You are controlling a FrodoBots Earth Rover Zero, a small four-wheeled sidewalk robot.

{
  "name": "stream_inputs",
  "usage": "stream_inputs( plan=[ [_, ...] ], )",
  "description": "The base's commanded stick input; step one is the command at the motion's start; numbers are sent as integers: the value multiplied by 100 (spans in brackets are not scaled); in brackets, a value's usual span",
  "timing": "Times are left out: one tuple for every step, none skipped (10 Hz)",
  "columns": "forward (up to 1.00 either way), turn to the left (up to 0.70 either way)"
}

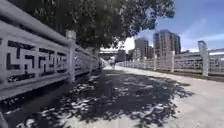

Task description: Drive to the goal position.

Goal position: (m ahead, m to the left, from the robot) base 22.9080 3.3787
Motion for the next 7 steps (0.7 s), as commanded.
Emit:
stream_inputs(
  plan=[
    [70, 0],
    [70, 0],
    [70, 0],
    [70, 0],
    [70, -2],
    [70, -13],
    [70, 0]
  ],
)
